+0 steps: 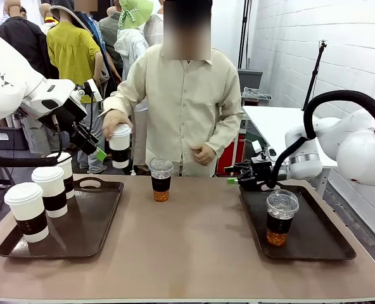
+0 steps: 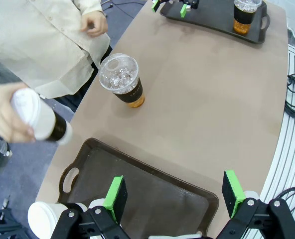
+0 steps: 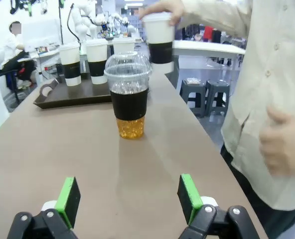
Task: Distribute the coffee onto the tray.
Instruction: Pick up another iced Americano from the middle of the table and place it on the right Handle tray.
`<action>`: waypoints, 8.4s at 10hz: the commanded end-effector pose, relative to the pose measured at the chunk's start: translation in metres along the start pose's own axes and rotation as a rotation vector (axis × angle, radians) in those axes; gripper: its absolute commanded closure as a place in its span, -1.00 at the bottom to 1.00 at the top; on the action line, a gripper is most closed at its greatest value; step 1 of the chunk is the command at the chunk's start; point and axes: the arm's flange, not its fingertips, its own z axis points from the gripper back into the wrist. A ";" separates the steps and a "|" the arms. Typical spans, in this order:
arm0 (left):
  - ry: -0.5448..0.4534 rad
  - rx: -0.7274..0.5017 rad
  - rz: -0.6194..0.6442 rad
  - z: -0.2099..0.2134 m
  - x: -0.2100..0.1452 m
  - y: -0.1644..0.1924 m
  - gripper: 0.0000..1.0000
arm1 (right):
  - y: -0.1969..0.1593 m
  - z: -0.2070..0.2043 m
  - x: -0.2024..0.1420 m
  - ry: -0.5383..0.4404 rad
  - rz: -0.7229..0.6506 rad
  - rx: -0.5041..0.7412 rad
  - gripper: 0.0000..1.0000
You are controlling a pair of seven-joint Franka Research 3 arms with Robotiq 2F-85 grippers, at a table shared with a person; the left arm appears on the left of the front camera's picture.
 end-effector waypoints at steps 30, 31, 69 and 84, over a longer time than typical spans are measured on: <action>-0.008 -0.009 0.002 0.000 -0.001 0.001 -1.00 | -0.027 -0.195 0.009 0.018 -0.047 0.020 -1.00; -0.008 -0.009 0.002 0.000 -0.001 0.001 -1.00 | -0.030 -0.201 0.009 0.020 -0.051 0.032 -1.00; -0.008 -0.009 0.002 0.000 -0.001 0.001 -1.00 | 0.046 -0.016 0.049 -0.043 -0.071 -0.014 -0.13; -0.008 -0.009 0.002 0.000 -0.001 0.001 -1.00 | 0.077 0.127 -0.033 -0.057 -0.077 -0.150 -0.13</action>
